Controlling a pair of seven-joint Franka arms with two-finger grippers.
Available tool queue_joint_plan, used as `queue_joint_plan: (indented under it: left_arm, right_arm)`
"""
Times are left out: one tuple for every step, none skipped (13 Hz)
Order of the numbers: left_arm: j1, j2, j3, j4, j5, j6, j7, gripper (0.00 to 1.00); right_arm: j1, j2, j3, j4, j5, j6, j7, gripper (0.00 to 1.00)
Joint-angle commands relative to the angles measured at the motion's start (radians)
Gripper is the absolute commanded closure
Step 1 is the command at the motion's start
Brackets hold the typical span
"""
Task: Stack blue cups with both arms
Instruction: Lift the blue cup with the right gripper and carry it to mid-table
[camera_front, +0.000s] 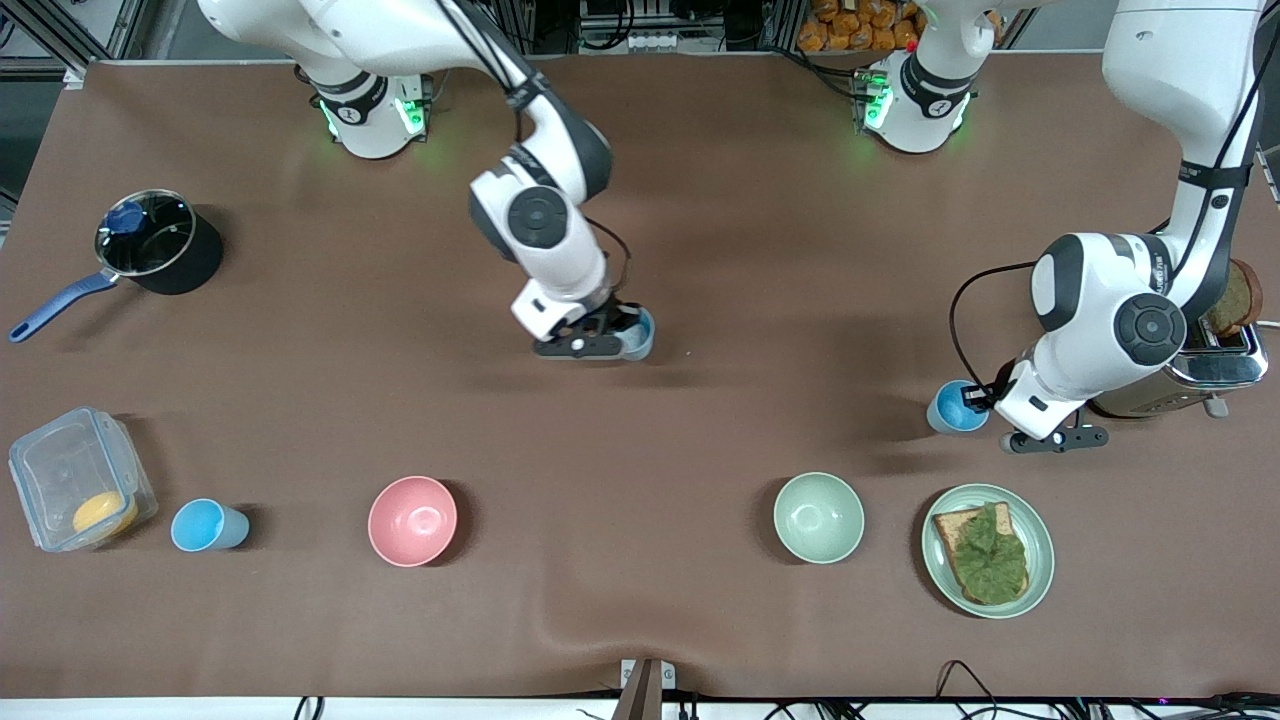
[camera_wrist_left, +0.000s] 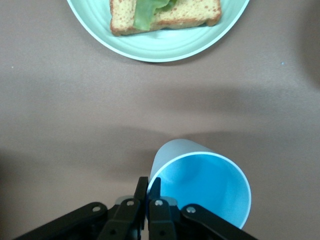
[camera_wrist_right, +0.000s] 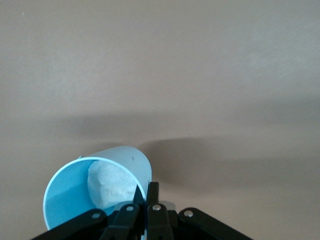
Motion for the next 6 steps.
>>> queue_joint_plan:
  left_arm:
    - [-0.008,-0.006,-0.020,0.037,0.014,-0.062,-0.019,1.00]
    - [-0.007,-0.013,-0.033,0.051,0.011,-0.095,-0.020,1.00]
    - [-0.005,-0.033,-0.052,0.065,0.011,-0.129,-0.019,1.00]
    - [0.002,-0.056,-0.070,0.069,0.008,-0.160,-0.017,1.00]
    - [-0.001,-0.080,-0.108,0.089,-0.021,-0.197,-0.022,1.00]
    - [-0.002,-0.085,-0.130,0.127,-0.050,-0.262,-0.028,1.00]
  right_arm:
    - [0.032,0.069,-0.016,0.044,-0.002,0.052,0.069,1.00]
    - [0.038,0.075,-0.022,0.046,-0.001,0.057,0.072,0.89]
    - [0.025,0.071,-0.022,0.049,-0.001,0.054,0.071,0.70]
    - [0.023,0.064,-0.022,0.050,0.001,0.045,0.068,0.51]
    - [0.020,0.061,-0.024,0.055,-0.001,0.042,0.063,0.38]
    - [0.009,0.055,-0.024,0.055,-0.001,0.036,0.061,0.23]
